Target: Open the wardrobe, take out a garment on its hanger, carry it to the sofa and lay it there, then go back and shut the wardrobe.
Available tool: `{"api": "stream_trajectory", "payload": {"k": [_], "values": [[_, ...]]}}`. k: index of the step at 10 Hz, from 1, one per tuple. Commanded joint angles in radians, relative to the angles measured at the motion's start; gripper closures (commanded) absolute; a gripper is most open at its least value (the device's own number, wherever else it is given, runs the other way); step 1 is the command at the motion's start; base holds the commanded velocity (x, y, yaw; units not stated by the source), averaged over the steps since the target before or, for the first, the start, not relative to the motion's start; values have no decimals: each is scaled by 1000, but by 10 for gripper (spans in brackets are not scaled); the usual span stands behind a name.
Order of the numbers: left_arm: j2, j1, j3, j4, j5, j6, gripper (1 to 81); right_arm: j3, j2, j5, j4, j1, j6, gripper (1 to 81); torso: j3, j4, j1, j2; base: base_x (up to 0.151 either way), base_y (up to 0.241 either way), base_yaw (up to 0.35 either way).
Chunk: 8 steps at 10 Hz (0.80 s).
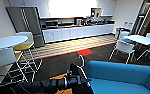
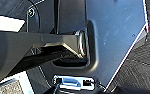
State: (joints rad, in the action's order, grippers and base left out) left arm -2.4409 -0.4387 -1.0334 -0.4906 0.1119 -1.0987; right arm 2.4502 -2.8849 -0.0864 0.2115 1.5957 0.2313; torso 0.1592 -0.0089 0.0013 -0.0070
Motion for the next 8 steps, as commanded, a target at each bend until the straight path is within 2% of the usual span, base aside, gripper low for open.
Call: {"api": "stream_trajectory", "payload": {"k": [1, 8], "values": [[5, 140, 56, -28, 43, 13, 811, -7, 5, 54, 9, -15, -3, 10, 0, 0, 0, 0, 0, 0, -246], [23, 137, 56, -37, 41, 13, 811, -7, 0, 56, 9, -21, -3, 10, 0, 0, 0, 0, 0, 0, -249]]}}
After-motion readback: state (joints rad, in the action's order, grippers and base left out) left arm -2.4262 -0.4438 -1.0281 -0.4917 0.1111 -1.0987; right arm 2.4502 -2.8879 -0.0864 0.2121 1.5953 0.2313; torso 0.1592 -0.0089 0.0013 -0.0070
